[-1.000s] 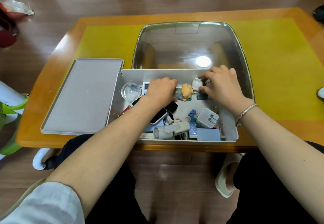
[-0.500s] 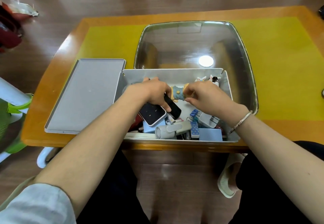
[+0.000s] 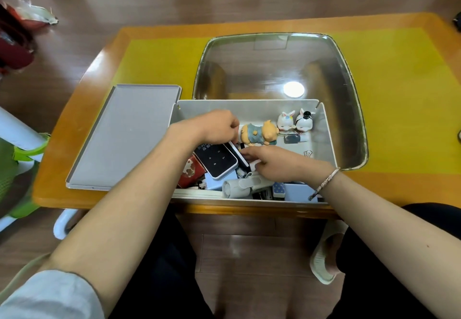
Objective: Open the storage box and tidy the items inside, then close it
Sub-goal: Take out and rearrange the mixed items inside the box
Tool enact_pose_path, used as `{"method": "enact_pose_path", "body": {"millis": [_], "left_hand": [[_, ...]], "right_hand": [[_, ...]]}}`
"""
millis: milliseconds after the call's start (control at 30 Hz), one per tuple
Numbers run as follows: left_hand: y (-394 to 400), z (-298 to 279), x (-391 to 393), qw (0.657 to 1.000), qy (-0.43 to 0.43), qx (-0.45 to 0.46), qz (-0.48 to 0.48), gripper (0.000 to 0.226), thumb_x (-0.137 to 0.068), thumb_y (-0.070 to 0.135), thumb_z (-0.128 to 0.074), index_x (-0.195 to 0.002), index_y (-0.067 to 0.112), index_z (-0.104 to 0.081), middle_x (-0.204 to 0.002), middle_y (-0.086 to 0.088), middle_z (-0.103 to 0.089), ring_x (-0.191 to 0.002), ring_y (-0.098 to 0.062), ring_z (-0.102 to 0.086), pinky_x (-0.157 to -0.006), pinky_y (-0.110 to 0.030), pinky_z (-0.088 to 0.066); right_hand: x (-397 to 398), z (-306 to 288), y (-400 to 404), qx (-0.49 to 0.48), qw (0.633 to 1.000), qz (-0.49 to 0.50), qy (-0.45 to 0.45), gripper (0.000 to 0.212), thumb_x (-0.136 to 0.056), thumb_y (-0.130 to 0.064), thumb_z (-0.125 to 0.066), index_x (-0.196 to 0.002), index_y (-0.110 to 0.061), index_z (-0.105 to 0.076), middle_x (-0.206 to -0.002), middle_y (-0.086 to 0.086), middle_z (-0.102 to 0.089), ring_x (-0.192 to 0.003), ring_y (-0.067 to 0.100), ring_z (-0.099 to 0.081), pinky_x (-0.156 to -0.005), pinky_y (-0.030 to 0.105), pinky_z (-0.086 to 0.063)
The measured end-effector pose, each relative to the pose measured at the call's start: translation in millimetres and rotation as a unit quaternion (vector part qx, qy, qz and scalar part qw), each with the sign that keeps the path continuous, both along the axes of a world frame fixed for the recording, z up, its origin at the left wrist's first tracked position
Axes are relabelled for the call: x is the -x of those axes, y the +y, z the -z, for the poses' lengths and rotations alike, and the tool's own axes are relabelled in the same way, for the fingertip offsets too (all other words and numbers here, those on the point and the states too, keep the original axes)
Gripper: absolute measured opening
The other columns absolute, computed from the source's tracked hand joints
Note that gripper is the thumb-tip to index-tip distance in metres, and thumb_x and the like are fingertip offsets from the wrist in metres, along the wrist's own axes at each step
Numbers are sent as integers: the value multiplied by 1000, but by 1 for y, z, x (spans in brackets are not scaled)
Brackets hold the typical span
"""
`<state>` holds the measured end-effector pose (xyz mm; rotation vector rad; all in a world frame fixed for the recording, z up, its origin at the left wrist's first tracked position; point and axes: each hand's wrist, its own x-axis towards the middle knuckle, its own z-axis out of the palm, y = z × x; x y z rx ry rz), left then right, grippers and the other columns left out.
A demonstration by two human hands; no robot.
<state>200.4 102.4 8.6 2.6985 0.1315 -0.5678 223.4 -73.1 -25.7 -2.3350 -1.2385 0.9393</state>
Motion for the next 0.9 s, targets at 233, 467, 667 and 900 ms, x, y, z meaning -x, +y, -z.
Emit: {"method": "enact_pose_path", "body": {"millis": [233,467,667,900], "left_hand": [[-8,22,-16,995,-74,-64,-3,23,-89,10,-44,-107,12,-58,-112,-15,-63,-103,-33,-57,-82,-37,-46],[-3,39,-23,988,-19,-150,33,26,-91,21,-42,-114,11,-48,-115,-16,-61,-111,-33,-51,-81,-39,-28],[4,43,-24,991,8,-131,12,38,-90,28,-45,-127,21,-46,-124,-6,-60,-119,-27,-51,-94,-42,-28],[0,41,-19,987,-52,-145,46,54,-85,50,-62,-131,28,-46,-122,3,-62,-115,-23,-54,-93,-41,-26]], "right_hand": [[2,3,3,-5,999,0,-38,61,-82,9,-38,-140,-9,-39,-129,15,-54,-117,32,-50,-94,42,-42],[4,7,2,-7,1000,18,-8,51,-83,8,-36,-132,-5,-43,-109,19,-59,-102,36,-55,-84,46,-45],[5,15,1,-9,997,27,70,60,-86,6,-36,-142,-16,-31,-140,11,-46,-133,17,-41,-108,35,-36],[3,20,3,-5,998,24,52,56,-89,1,-39,-142,-15,-30,-143,12,-43,-134,21,-37,-106,30,-33]]}}
